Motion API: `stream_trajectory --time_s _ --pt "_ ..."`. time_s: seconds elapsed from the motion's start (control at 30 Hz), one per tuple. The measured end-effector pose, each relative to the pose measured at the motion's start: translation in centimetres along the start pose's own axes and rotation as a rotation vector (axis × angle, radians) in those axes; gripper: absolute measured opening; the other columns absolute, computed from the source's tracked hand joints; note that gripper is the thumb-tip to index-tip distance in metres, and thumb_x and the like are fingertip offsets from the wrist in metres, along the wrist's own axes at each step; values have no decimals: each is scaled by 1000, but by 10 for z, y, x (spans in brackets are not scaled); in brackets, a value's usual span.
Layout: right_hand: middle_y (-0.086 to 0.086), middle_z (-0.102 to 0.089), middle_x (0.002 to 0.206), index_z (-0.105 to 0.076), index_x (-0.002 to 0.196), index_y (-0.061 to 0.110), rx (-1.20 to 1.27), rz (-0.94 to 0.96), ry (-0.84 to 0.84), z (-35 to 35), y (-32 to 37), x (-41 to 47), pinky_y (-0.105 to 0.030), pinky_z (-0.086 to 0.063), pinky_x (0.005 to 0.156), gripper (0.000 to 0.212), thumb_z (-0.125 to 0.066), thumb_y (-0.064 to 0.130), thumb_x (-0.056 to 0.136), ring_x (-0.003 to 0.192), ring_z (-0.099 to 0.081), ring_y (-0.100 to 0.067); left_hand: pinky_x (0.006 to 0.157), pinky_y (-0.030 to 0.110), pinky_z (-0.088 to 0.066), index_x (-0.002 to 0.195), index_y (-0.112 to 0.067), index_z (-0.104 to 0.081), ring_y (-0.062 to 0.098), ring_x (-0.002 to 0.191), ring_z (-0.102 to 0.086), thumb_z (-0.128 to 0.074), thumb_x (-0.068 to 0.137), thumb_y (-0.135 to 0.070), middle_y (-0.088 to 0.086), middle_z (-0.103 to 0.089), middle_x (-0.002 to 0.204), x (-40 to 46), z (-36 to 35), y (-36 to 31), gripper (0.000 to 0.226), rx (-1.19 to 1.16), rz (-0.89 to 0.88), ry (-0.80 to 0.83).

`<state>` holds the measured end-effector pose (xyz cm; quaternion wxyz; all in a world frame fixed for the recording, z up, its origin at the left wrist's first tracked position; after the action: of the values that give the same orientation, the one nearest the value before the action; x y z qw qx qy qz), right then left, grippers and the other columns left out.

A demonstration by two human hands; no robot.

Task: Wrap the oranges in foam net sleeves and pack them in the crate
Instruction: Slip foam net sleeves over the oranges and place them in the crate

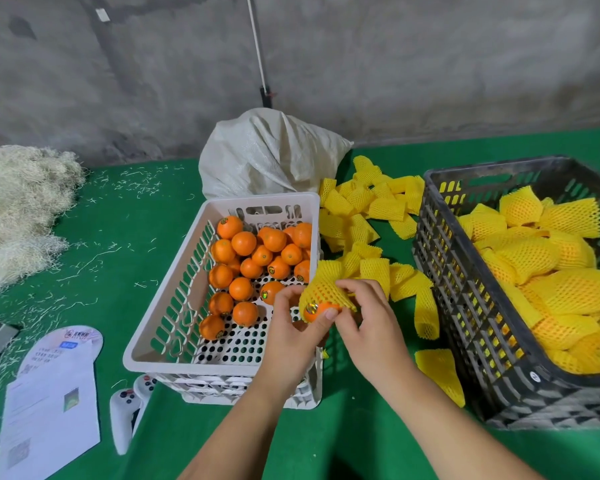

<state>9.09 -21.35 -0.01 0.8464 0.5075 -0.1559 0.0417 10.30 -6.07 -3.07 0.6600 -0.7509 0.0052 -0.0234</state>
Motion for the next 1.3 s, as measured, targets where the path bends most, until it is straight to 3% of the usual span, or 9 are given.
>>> stream_trajectory --time_s 0.1,0.27,0.4,0.47,0.7,0.83,1.0,1.13,1.3 --pt "7 -51 124 -63 131 18 -7 11 -27 3 -4 0 0 -40 84 40 -60 4 94 109 -50 6 84 34 -60 151 -30 -43 24 102 -72 -72 98 -22 0 -72 131 -2 -3 4 61 -41 89 183" --pt "6 -58 120 -68 123 17 30 27 -103 12 -1 3 -1 -40 85 36 -59 -1 94 114 -51 10 82 40 -60 148 -18 -45 30 91 -67 -68 98 -22 9 -71 120 -1 -3 5 55 -55 124 212" --pt "5 -60 119 -69 121 17 22 40 -143 15 3 1 -2 -41 86 33 -58 0 95 113 -52 10 95 57 -59 147 -24 -42 33 110 -69 -75 97 -29 7 -67 132 -3 -7 6 59 32 79 276" --pt "7 -60 119 -70 121 16 -13 79 -130 15 9 -1 -1 -40 85 31 -59 1 96 110 -53 11 94 50 -61 150 -31 -43 29 117 -69 -79 95 -23 2 -66 135 -3 -10 4 65 73 38 294" --pt "-6 -66 112 -72 116 6 -275 347 62 16 38 7 -30 -57 84 23 -67 3 94 101 -66 -21 54 27 -53 131 -36 -61 16 62 -64 -85 85 -27 4 -71 86 1 -1 1 52 69 -55 26" --pt "-7 -63 112 -71 112 6 -257 376 25 2 42 -6 -30 -55 86 24 -72 2 89 104 -62 -23 68 21 -56 119 -33 -55 10 79 -72 -81 79 -25 -4 -76 94 1 8 3 48 76 -50 -141" --pt "2 -54 127 -64 128 13 -94 193 11 3 25 -4 -2 -39 88 34 -61 1 96 111 -55 -10 71 25 -58 127 -29 -51 15 84 -71 -80 83 -31 -3 -75 97 1 4 5 53 -11 12 -10" --pt "1 -55 127 -65 128 14 -152 202 5 4 25 2 -14 -44 89 41 -62 -6 92 113 -56 -13 97 44 -59 142 -34 -48 32 115 -70 -81 91 -19 11 -70 124 0 3 3 62 7 -32 89" --pt "-6 -62 112 -71 110 5 -156 323 -111 9 34 -3 -23 -55 82 28 -68 -10 86 103 -62 -19 77 38 -62 132 -38 -52 23 91 -71 -80 91 -26 3 -72 105 -2 3 1 51 75 -83 -23"
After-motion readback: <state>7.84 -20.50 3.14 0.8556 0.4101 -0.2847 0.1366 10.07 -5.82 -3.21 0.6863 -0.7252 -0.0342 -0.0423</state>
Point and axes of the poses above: each hand's wrist, its own x-axis towards the middle knuckle, its own z-axis out of the back of the hand, y = z × x, the point moved 6 cm from there along x, towards the middle knuckle
